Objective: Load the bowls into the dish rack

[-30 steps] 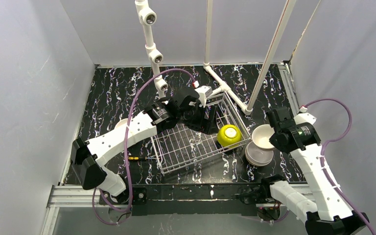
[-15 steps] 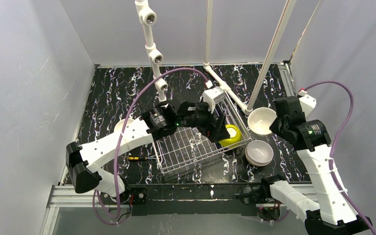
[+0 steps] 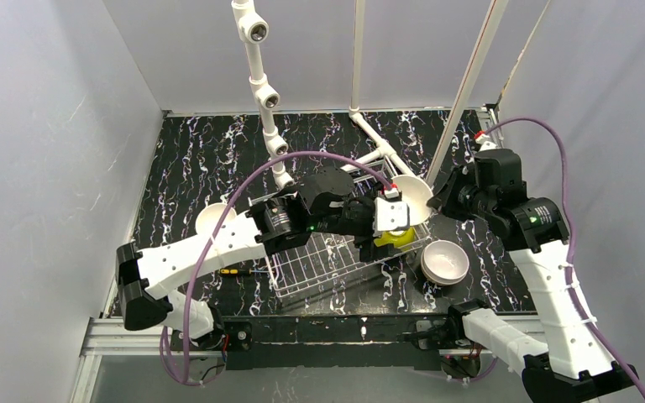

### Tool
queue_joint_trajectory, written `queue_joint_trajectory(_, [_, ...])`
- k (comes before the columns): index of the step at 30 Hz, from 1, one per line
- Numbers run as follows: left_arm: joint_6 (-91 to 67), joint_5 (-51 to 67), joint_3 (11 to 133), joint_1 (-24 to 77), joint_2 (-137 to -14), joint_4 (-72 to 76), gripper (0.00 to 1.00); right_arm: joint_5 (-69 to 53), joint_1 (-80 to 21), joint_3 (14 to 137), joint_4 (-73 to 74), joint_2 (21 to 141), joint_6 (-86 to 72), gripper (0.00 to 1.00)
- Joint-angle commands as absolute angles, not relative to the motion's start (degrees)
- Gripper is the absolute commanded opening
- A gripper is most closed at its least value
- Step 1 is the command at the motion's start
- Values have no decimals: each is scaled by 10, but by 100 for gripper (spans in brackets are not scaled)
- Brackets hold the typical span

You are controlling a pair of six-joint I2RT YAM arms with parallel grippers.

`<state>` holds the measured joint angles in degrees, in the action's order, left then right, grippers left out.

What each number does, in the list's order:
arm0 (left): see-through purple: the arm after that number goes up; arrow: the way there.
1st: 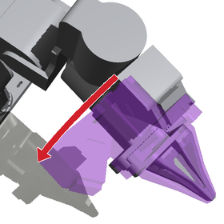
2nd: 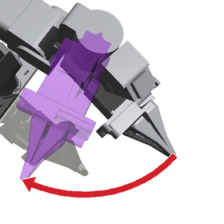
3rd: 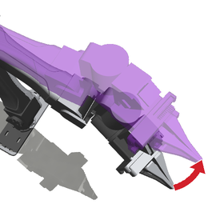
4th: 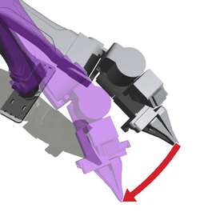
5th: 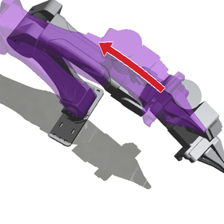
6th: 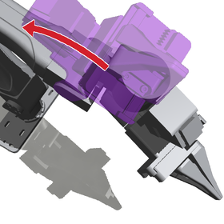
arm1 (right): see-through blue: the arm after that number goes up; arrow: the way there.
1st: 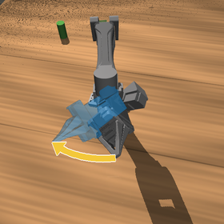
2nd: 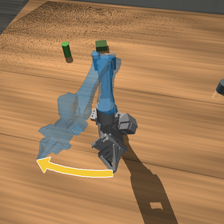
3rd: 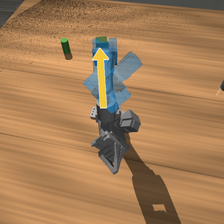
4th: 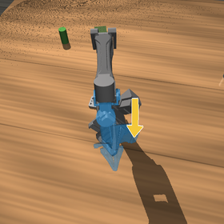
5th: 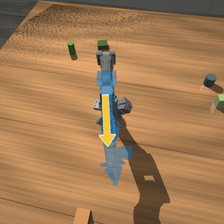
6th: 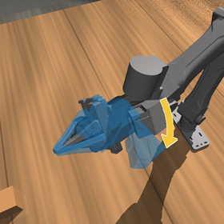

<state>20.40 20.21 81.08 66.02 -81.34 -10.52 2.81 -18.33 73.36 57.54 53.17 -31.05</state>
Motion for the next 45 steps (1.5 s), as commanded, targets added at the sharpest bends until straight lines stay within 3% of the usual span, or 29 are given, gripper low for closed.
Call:
queue_joint_trajectory(1, [345,210,843,664,-839,-138,82,-92,-182,745,503,525,-278,1])
queue_joint_trajectory(8, [389,192,936,666,-948,-278,68,-95,-181,730,502,536,-269,1])
queue_joint_trajectory(14, [407,117,939,674,-969,-282,52,-92,-181,735,521,553,-262,1])
queue_joint_trajectory(34, [444,56,970,698,-1007,-324,18,-69,-182,740,547,588,-246,1])
queue_joint_trajectory(37, [451,40,974,704,-1018,-335,11,-69,-182,744,544,594,-244,1])
queue_joint_trajectory(39, [451,30,979,705,-1022,-336,0,-64,-181,746,545,599,-244,1])
queue_joint_trajectory(45, [437,25,984,705,-1026,-341,0,-72,-181,742,538,601,-246,1])
